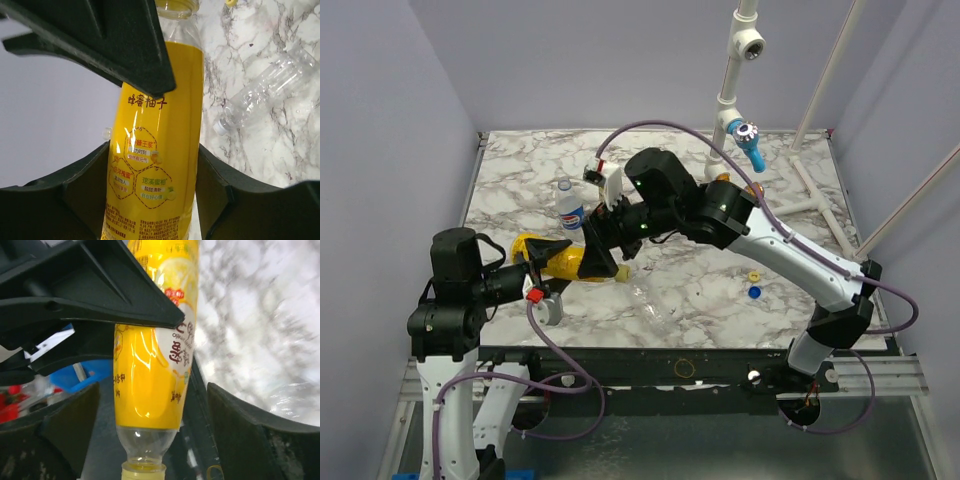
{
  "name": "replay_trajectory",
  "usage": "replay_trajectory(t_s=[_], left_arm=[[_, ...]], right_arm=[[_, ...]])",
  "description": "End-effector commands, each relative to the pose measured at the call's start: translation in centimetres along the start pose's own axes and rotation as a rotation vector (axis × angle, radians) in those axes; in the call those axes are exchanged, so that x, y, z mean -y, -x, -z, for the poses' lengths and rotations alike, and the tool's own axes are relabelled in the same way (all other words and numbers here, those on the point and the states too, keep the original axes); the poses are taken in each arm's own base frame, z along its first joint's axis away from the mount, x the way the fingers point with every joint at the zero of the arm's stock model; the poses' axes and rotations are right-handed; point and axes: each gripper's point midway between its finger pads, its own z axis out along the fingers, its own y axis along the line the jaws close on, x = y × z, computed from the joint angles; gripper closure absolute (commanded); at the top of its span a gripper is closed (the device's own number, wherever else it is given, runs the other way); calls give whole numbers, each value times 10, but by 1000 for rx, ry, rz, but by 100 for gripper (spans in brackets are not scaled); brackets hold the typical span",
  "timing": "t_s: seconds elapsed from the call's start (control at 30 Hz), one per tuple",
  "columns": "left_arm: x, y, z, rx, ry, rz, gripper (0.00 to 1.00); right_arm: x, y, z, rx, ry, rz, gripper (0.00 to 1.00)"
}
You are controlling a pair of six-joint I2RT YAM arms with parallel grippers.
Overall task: Unscrew the bottle caps
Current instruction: Unscrew the bottle cap from the plastic bottle.
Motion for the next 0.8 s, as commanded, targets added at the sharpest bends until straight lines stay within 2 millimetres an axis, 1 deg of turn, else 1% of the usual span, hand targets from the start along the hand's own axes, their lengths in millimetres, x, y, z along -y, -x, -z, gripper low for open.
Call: replay_trajectory(t_s=[0.0,0.03,0.07,0.1,0.13,0.2,0.23,0.27,0.3,0.37,0.4,0.57,0.63,0.77], left_arm=[[-19,3,2,7,103,175,72],[-26,4,2,15,139,228,73],[-33,6,3,25,179,288,75],[-44,8,4,40,236,380,76],[-53,9,5,53,285,450,76],[-67,14,8,105,370,587,77],[-74,17,9,136,407,637,78],[-80,19,10,168,443,713,79],[-83,19,10,189,463,770,80],[-90,19,11,224,506,873,82],[-93,19,11,241,519,913,83],[-100,34,13,315,515,934,86],[-99,39,13,323,501,922,87],[-94,46,14,328,476,879,88]], right_arm=[[11,64,44,279,-214,124,3],[11,77,58,349,-248,132,0],[11,87,72,414,-281,136,0],[8,96,82,471,-288,141,0],[6,104,96,538,-309,139,0],[3,115,117,651,-318,132,0],[2,120,122,696,-315,130,0],[-1,123,131,740,-313,126,2],[-3,127,134,774,-305,121,6],[-9,133,138,819,-271,117,15],[-10,136,136,826,-263,113,18],[2,151,119,847,-297,62,20],[0,160,118,884,-280,66,22],[-8,173,110,900,-240,92,24]])
